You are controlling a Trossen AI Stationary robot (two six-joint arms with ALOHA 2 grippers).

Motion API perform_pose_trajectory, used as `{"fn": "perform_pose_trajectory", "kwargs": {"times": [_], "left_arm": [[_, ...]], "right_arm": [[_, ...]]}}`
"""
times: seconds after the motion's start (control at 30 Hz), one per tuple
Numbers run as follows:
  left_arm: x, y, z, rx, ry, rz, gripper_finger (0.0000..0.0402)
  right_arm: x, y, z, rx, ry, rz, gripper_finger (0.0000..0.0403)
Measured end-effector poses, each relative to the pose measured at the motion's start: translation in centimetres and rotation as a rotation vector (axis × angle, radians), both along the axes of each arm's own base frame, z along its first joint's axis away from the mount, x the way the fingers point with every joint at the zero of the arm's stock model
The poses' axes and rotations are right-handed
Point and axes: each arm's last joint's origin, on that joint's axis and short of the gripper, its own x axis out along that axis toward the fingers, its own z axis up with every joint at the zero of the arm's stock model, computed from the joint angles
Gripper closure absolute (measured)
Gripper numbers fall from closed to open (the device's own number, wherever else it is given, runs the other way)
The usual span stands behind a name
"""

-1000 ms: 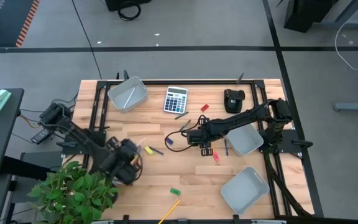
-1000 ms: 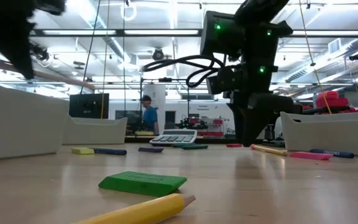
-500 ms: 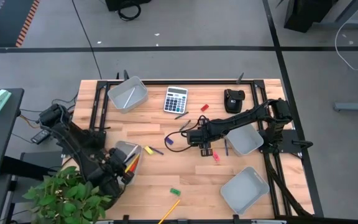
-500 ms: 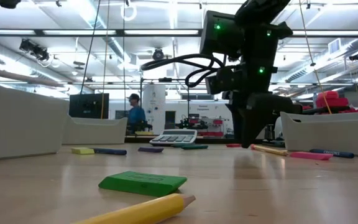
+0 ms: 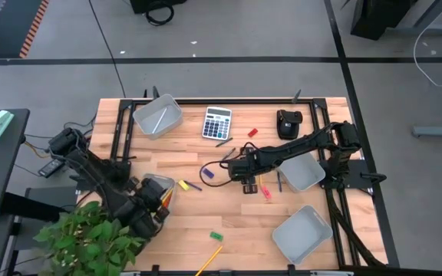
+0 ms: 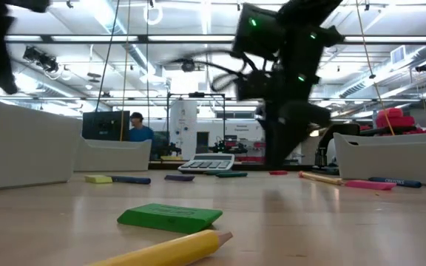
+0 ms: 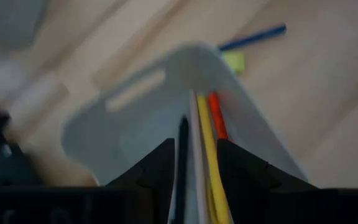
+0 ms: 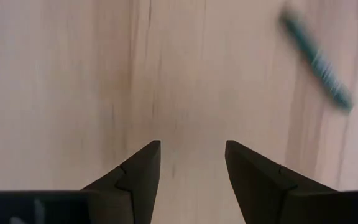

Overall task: Sort crayons/erasers/pens/pencils in bins
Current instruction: Put the blue eraser into the top left gray bin

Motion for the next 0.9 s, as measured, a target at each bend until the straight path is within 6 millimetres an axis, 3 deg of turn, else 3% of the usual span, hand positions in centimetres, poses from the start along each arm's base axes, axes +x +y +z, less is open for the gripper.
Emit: {"fn": "perform_pose_trajectory", "kwargs": {"times": [0.3,0.67,0.9], "left_arm": [[3.5,2.9,1.2,0.178,-0.02,-0.113,0.0273],[7.7,3.1,2.4,0.287,-0.141,-0.396,0.0276],[8.2,2.8,2.6,0.3,-0.167,-0.443,0.0286]], "right_arm": [[3.3,0.5,2.6,0.13,-0.335,-0.054,0.0215],[5.1,-0.3,1.0,0.142,-0.432,-0.078,0.0239],[5.4,-1.7,0.2,0.18,-0.426,-0.115,0.0255]]}}
